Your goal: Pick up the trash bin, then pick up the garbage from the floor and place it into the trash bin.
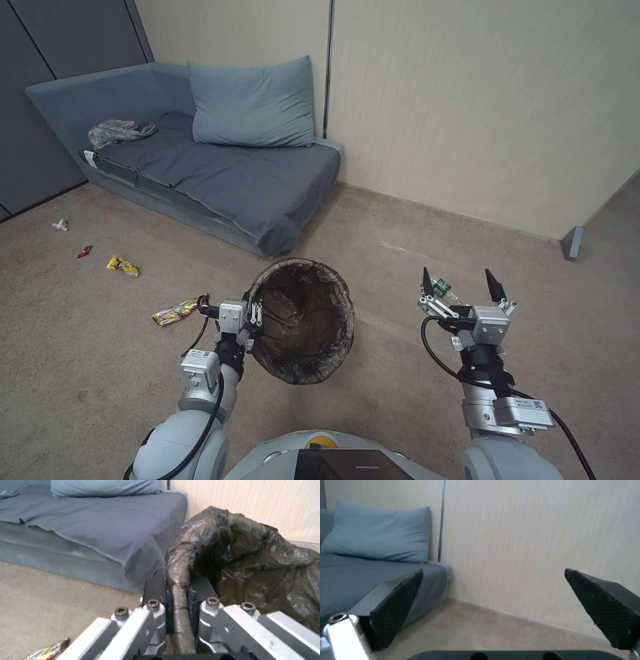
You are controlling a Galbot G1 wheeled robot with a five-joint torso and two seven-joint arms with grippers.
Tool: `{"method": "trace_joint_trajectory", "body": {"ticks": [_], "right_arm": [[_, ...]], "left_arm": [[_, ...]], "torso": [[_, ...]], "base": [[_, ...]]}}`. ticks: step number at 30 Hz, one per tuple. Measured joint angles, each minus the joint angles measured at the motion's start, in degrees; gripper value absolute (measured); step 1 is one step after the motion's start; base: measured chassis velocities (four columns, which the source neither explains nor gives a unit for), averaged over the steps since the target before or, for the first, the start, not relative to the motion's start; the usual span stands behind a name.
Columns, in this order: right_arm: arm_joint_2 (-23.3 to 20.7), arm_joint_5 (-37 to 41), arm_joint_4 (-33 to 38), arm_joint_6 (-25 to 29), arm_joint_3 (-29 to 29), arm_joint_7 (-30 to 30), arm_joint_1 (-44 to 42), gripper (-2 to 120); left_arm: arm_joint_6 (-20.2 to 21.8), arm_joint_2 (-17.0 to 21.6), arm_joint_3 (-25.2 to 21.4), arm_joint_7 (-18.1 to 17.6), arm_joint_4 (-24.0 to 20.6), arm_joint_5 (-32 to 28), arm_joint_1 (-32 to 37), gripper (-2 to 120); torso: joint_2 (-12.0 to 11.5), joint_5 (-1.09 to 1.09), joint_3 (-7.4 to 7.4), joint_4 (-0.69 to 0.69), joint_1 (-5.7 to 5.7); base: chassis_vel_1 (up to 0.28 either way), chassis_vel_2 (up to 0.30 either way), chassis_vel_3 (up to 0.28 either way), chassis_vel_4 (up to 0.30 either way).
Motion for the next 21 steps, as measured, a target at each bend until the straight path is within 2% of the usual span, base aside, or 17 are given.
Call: {"method": "trace_joint_trajectory", "body": {"ticks": [21], "right_arm": [[0.0, 1.9, -0.1, -0.6, 1.4, -0.8, 1.4, 100]], "left_arm": [[-0.2, -0.1, 0.4, 0.1, 0.4, 0.5, -0.1, 7]], "torso": [[0.0, 0.0, 0.0, 0.0, 0.0]], "base": [[0.0, 0.0, 0.0, 0.0]]}}
